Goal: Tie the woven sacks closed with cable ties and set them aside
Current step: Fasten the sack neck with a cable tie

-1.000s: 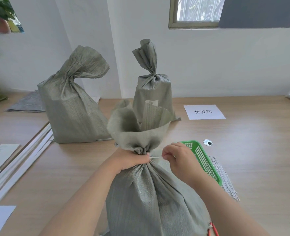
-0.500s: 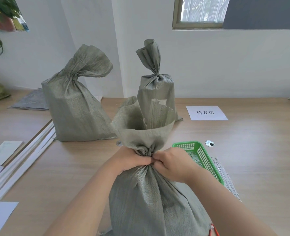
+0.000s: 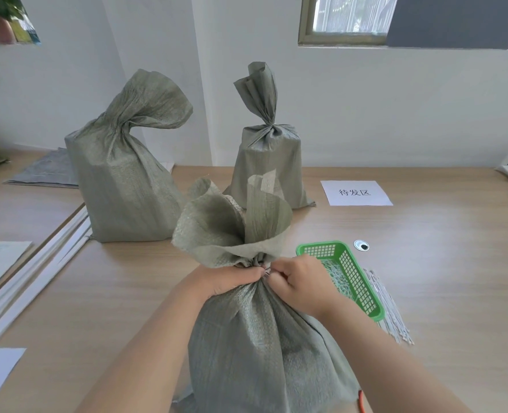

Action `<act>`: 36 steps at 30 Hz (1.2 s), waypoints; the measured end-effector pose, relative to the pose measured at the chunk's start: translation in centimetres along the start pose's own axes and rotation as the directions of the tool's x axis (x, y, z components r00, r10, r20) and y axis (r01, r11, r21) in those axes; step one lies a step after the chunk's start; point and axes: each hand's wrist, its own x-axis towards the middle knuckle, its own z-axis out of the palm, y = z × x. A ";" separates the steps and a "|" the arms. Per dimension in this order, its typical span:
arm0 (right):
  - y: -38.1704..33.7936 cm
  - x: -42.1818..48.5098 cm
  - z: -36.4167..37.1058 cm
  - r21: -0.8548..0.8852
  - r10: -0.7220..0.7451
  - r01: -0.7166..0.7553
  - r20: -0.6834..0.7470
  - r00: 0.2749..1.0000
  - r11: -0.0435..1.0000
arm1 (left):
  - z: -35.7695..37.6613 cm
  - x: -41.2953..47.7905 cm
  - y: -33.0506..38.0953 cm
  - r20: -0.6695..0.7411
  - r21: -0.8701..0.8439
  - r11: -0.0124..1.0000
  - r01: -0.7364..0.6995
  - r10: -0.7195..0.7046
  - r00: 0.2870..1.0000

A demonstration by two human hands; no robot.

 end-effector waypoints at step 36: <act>13.5 -25.8 8.1 -0.213 0.947 -0.930 0.182 0.264 0.300 | 1.2 -0.1 0.9 -0.276 -0.265 0.956 -0.122 0.046 0.960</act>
